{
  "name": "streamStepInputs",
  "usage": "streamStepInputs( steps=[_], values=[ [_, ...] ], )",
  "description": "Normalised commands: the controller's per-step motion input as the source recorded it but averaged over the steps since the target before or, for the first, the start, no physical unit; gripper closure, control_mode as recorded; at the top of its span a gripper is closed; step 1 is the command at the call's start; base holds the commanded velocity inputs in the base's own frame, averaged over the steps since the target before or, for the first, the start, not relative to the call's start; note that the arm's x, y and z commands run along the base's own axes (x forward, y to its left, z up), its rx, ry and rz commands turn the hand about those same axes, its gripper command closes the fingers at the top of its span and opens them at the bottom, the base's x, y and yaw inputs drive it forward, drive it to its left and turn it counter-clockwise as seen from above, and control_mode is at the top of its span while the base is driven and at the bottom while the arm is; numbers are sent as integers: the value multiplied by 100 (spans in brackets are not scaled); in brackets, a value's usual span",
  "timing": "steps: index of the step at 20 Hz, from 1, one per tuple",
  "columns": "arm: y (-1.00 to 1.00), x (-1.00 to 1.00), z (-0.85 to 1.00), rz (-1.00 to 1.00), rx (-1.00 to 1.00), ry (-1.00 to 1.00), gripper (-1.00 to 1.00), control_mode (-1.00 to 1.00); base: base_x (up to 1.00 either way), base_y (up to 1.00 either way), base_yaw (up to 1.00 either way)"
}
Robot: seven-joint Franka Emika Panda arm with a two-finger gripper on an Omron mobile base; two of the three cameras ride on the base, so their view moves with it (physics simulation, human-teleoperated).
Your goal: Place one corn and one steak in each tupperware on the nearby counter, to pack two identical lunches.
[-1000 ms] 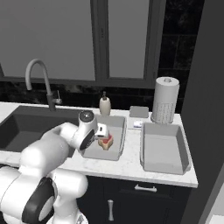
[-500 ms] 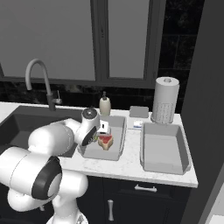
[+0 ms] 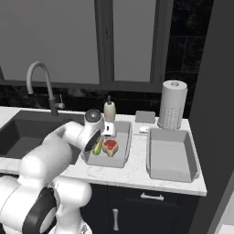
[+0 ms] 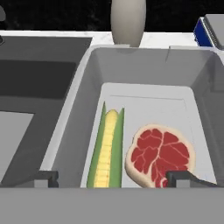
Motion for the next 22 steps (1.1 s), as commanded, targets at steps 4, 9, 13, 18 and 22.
streamStepInputs(
  steps=[4, 9, 13, 18, 22],
  values=[
    [0, -96, 68, -1, -7, -21, -100, -100, 0, 0, 0],
    [30, -100, 37, -11, -19, -26, -100, -100, 0, 0, 0],
    [37, -80, 46, -14, -18, -16, -100, -100, 0, 0, 0],
    [20, -86, 14, -8, -11, -13, -100, -100, 0, 0, 0],
    [14, -100, -39, -3, -8, -16, -100, -100, 0, 0, 0]
  ],
)
